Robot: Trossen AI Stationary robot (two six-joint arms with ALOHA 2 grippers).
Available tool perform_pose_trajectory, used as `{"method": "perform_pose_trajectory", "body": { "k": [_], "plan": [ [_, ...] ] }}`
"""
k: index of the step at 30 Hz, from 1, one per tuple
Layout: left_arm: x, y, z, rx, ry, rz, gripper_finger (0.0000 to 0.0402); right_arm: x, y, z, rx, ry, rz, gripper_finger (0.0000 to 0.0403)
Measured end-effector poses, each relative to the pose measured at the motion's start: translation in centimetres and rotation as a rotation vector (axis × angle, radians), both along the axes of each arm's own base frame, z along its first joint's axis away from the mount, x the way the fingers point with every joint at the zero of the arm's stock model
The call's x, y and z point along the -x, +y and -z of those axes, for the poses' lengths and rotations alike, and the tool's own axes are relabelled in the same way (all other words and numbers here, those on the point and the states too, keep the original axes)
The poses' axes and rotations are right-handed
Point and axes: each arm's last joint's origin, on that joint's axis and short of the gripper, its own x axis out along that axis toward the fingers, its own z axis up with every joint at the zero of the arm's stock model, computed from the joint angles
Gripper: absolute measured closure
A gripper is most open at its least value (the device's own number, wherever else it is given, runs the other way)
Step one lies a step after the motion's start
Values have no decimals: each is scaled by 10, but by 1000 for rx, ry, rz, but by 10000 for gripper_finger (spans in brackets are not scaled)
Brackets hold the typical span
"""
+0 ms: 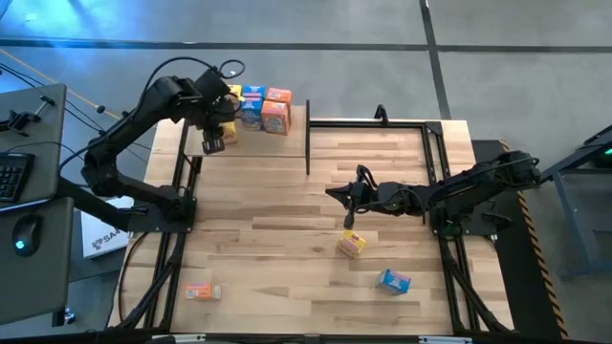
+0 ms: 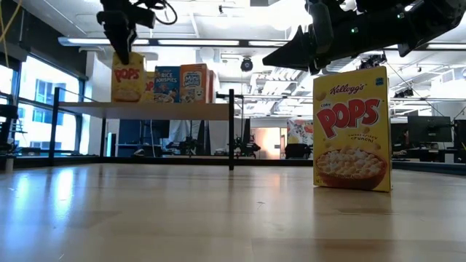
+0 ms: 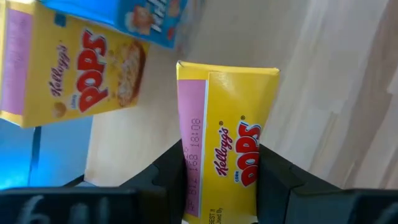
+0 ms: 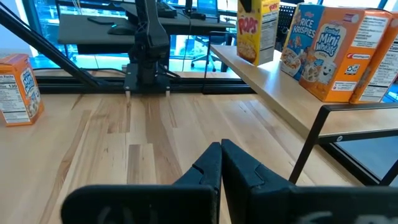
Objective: Stack cereal on shelf
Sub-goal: Put the left yellow cereal box on the shelf aligned with the other yellow cereal box
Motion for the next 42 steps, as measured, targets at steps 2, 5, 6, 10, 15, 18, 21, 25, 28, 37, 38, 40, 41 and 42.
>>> {"method": "perform_pose_trajectory", "body": {
  "k": [2,5,6,10,15,18,21,25,28,37,38,40,41,42],
  "plan": [
    [-1,1,0,-3,-10,-13,278,0,0,0,0,0,0,403],
    [-3,3,-1,-44,-21,-24,274,0,0,0,0,0,0,403],
    [-3,3,-1,-52,-10,-28,273,0,0,0,2,0,0,403],
    [-3,4,-2,-66,-9,-32,271,0,0,0,5,1,0,403],
    [-2,4,-2,-75,-8,-75,271,0,0,0,7,2,-1,403],
    [-3,5,-2,-70,-23,-88,271,0,0,0,7,2,-1,403],
    [-3,5,-2,-69,-27,-93,271,0,0,0,1,0,0,403],
    [-3,5,-2,-70,-29,-94,271,0,0,0,0,0,0,403],
    [-3,4,-2,-67,-29,-92,271,0,0,0,0,0,0,403],
    [-4,4,-2,-46,-56,-105,259,0,0,0,0,0,0,403],
    [-4,4,-2,-56,-50,-110,253,0,0,0,0,0,0,403],
    [-3,5,-2,-75,-33,-119,236,0,0,0,0,0,0,403],
    [-3,5,-2,-82,-28,-121,226,0,0,0,0,0,0,403],
    [-3,5,-2,-85,-23,-118,215,0,0,0,0,0,0,403]
  ]
}}
